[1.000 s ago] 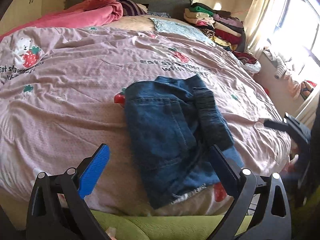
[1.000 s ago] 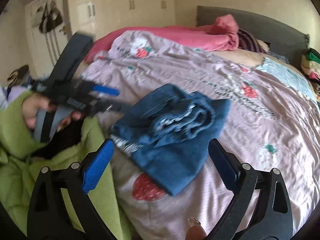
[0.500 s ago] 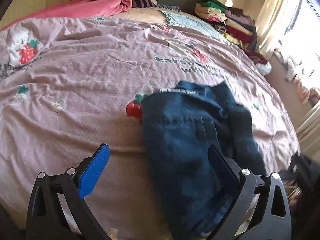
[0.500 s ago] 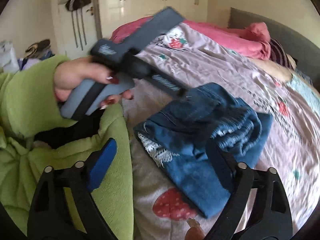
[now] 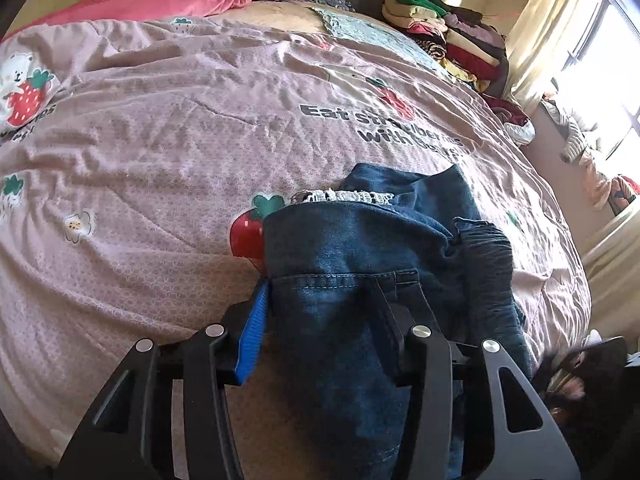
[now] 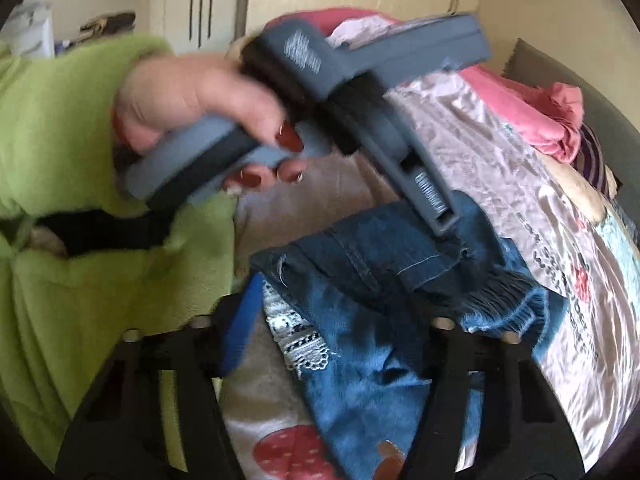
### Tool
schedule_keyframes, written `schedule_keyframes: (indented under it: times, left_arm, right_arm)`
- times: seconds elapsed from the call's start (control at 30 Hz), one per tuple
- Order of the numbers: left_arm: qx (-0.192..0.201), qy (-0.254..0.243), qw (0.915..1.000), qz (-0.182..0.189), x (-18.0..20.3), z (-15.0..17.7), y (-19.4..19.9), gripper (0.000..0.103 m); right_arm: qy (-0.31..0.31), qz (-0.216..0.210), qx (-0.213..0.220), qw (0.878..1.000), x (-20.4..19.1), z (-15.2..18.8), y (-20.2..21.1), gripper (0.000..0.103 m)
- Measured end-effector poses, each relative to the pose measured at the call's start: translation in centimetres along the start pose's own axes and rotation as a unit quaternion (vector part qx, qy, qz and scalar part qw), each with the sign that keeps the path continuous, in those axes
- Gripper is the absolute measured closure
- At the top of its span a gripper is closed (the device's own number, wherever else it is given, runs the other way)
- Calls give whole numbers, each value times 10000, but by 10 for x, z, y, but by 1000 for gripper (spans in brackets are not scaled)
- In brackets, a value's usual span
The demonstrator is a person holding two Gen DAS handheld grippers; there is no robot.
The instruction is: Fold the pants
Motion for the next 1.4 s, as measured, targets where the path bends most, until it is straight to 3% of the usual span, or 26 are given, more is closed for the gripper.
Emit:
schedule_keyframes:
  times: [0.13, 0.3, 0.53, 0.67, 0.77, 0.9, 1.03, 1.07, 1.1, 1.13, 1.17, 1.27, 1.4]
  left_arm:
    - [0, 45, 10000, 38, -1, 3, -1, 54]
    - [50, 152, 9998, 77, 0, 4, -3, 46]
    - [95, 16, 10000, -25, 8, 7, 5, 45]
    - [174, -60, 9998, -81, 13, 5, 13, 45]
    - [225, -112, 9996, -93, 16, 5, 20, 45]
    - [356, -185, 9991, -111, 21, 3, 31, 45]
    - [490, -249, 9983, -198, 25, 1, 44, 45]
    - [513, -256, 9981, -214, 26, 1, 47, 42]
    - [529, -260, 9980, -226, 26, 0, 49, 19]
    - [555, -264, 9978, -241, 27, 0, 52, 12]
    - [596, -276, 9976, -239, 28, 0, 55, 11]
    - [669, -301, 9969, -271, 30, -1, 61, 11]
    - [737, -348, 9961, -344, 33, -1, 71, 11]
  right_arm:
    - [-101, -501, -63, 9987, -12, 10, 14, 95]
    - [-431, -432, -208, 9979, -10, 34, 3, 95]
    - [-973, -561, 50, 9937, -3, 30, 22, 94]
    - [-1121, -581, 335, 9914, -5, 24, 47, 77]
    - [-1221, -518, 516, 9898, -4, 22, 63, 75]
    - [-1512, -438, 771, 9845, 1, 20, 80, 62]
    - [-1844, -343, 1048, 9766, 21, 10, 92, 57]
    - [-1923, -299, 1126, 9744, 26, 9, 95, 56]
    - [-1976, -250, 1183, 9728, 33, 9, 94, 51]
    - [-2044, -184, 1261, 9706, 37, 8, 98, 46]
    - [-2130, -122, 1359, 9675, 40, 8, 102, 40]
    - [-2289, -38, 1523, 9615, 46, 6, 108, 38]
    - [-2373, 104, 1627, 9576, 52, 6, 112, 29]
Point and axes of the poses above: each gripper's, at about its wrist camera, not at the fingertips, and y roughly against the way its jaws point, x to its right, z to its underside, the point moved 6 cm from there along -y, roughly the way its jaws point, and after that the axes turned 13 degrees about -y, right-handed, at the moved point
